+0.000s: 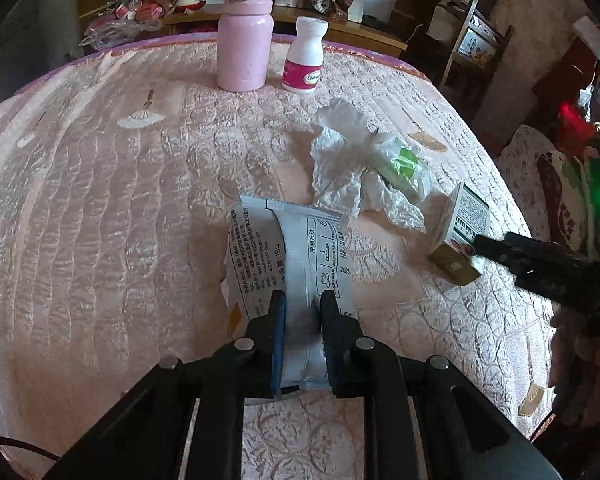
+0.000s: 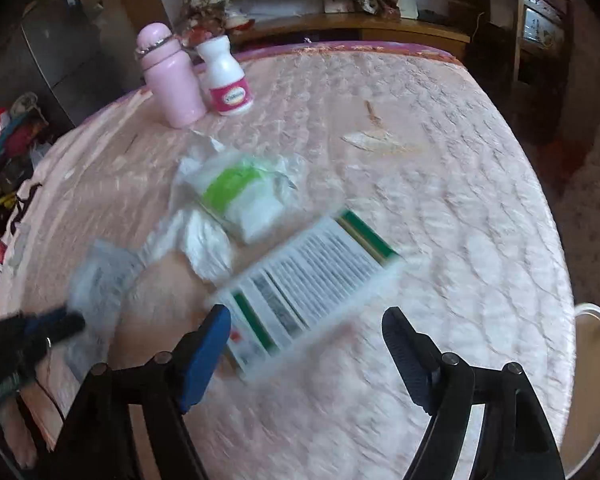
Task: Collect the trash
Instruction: 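Grasp the white medicine box with the right tool while the left tool grasps the white wrapper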
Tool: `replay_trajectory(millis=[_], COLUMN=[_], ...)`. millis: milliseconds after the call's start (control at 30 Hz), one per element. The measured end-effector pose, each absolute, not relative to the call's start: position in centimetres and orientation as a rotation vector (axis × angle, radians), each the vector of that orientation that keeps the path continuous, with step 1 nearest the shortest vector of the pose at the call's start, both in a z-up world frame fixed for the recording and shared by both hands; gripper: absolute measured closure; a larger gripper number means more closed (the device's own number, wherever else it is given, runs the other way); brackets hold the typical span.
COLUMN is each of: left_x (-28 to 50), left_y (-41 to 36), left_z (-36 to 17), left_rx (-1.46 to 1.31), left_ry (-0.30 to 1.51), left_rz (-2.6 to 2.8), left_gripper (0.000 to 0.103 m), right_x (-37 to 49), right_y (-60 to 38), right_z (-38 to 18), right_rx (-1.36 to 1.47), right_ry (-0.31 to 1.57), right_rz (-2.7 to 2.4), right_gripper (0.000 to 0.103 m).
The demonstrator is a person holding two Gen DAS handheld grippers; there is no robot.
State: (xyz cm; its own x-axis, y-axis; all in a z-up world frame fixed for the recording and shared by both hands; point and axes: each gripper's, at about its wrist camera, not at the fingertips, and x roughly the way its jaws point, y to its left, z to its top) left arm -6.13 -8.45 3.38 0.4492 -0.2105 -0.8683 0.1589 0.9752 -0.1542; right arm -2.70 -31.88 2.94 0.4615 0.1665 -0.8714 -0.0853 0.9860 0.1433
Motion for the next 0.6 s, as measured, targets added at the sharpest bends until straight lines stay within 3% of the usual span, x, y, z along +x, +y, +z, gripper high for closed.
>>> replay_trajectory(millis=[167, 400, 600], left_x=[-6.2, -6.8, -6.9], left_y=[-8.3, -8.2, -7.9], left_z=[3.6, 3.9, 3.5], left_rx=[-0.067, -0.076, -0.061], left_ry=[1.075, 1.068, 1.061], left_rz=[-0.226, -0.231, -0.235], left_gripper=[0.085, 0.085, 0.085], right_x=[-3.2, -0.8, -4.7], right_y=[-33.0, -27.7, -32.5], right_z=[4.5, 3.1, 2.9], right_rx=[0.202, -0.043, 0.022], right_ry=[1.009, 1.040, 1.074], right_rz=[0.105, -0.041, 0.035], right_gripper=[0.022, 0.021, 0.021])
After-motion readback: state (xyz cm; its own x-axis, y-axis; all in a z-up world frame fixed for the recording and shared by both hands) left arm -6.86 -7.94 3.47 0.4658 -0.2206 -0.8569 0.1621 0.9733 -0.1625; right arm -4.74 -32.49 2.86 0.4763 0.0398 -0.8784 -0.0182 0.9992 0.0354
